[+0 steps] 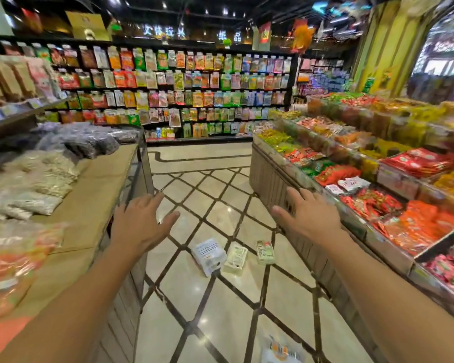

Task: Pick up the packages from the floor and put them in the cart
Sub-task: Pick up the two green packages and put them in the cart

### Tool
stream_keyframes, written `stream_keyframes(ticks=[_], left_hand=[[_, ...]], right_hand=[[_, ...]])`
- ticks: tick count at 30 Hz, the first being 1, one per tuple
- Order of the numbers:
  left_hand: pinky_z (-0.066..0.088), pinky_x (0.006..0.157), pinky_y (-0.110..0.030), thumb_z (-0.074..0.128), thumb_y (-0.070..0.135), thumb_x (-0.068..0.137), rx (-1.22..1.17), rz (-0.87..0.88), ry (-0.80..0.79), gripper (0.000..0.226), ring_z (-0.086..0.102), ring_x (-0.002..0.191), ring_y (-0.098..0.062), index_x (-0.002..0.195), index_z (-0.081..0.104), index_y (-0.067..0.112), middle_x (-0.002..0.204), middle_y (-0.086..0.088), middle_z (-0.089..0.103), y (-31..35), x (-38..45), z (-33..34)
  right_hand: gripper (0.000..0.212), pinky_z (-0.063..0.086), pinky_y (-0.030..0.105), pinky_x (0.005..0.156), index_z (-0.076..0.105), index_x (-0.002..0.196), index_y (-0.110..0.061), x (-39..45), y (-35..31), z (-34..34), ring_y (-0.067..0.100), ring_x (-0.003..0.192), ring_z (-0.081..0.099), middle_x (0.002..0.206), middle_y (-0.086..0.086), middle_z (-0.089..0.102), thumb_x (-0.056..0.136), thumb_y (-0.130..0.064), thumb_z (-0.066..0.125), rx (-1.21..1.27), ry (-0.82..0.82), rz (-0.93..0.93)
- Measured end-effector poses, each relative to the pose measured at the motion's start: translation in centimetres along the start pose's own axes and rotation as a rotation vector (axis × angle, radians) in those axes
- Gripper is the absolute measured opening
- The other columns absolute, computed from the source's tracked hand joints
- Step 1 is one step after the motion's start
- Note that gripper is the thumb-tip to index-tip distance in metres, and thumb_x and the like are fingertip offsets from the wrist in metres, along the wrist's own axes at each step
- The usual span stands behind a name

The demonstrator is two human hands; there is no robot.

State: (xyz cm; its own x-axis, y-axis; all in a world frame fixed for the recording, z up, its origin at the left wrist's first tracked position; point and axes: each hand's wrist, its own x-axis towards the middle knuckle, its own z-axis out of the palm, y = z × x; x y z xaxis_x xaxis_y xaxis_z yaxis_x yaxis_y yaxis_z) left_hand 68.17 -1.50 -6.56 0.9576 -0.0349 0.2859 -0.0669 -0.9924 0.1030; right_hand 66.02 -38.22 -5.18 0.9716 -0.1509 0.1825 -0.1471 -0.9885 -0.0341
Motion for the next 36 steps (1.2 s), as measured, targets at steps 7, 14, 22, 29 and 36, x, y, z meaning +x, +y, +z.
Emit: stream_keyframes(ticks=[7, 14, 22, 29, 36], left_hand=[[0.03, 0.118, -0.049, 0.033, 0.073, 0.096, -0.028, 0.107, -0.007, 0.079, 0.04, 0.147, -0.029, 0.16, 0.034, 0.027, 0.159, -0.007, 0.045, -0.5, 14.8, 4.3], [0.032, 0.116, -0.052, 0.036, 0.071, 0.096, -0.089, 0.169, -0.016, 0.077, 0.043, 0.145, -0.03, 0.159, 0.035, 0.027, 0.156, -0.01, 0.049, 3.1, 27.0, 10.8], [0.033, 0.114, -0.051, 0.04, 0.068, 0.097, -0.179, 0.128, -0.099, 0.075, 0.042, 0.144, -0.031, 0.159, 0.035, 0.025, 0.158, -0.007, 0.047, 8.2, 40.1, 18.7], [0.037, 0.113, -0.054, 0.035, 0.073, 0.095, -0.167, 0.131, -0.18, 0.078, 0.044, 0.143, -0.033, 0.155, 0.04, 0.024, 0.156, -0.008, 0.05, 10.8, 49.4, 26.2], [0.04, 0.11, -0.053, 0.031, 0.074, 0.09, -0.201, 0.163, -0.313, 0.084, 0.048, 0.139, -0.035, 0.154, 0.043, 0.022, 0.151, -0.01, 0.054, 14.8, 56.7, 36.5]], right_hand=[[0.086, 0.043, 0.057, 0.108, 0.023, 0.163, -0.031, 11.2, -1.0, 1.3, 0.034, 0.148, 0.036, 0.164, 0.007, 0.037, 0.094, -0.082, 0.021, -0.018, 0.04, 0.11], [0.082, 0.048, 0.058, 0.104, 0.028, 0.161, -0.028, 22.2, 0.2, 6.0, 0.038, 0.143, 0.042, 0.159, 0.011, 0.042, 0.096, -0.078, 0.027, 0.013, 0.047, 0.141], [0.082, 0.051, 0.056, 0.098, 0.026, 0.162, -0.027, 36.8, 3.9, 13.8, 0.038, 0.14, 0.046, 0.157, 0.01, 0.043, 0.097, -0.077, 0.026, 0.062, -0.012, 0.163], [0.078, 0.049, 0.057, 0.097, 0.029, 0.16, -0.025, 46.6, 6.7, 20.2, 0.041, 0.136, 0.047, 0.156, 0.014, 0.044, 0.1, -0.073, 0.032, 0.091, -0.104, 0.212], [0.079, 0.044, 0.056, 0.103, 0.026, 0.162, -0.028, 54.2, 7.6, 28.2, 0.039, 0.141, 0.041, 0.159, 0.011, 0.04, 0.099, -0.074, 0.034, 0.096, -0.229, 0.236]])
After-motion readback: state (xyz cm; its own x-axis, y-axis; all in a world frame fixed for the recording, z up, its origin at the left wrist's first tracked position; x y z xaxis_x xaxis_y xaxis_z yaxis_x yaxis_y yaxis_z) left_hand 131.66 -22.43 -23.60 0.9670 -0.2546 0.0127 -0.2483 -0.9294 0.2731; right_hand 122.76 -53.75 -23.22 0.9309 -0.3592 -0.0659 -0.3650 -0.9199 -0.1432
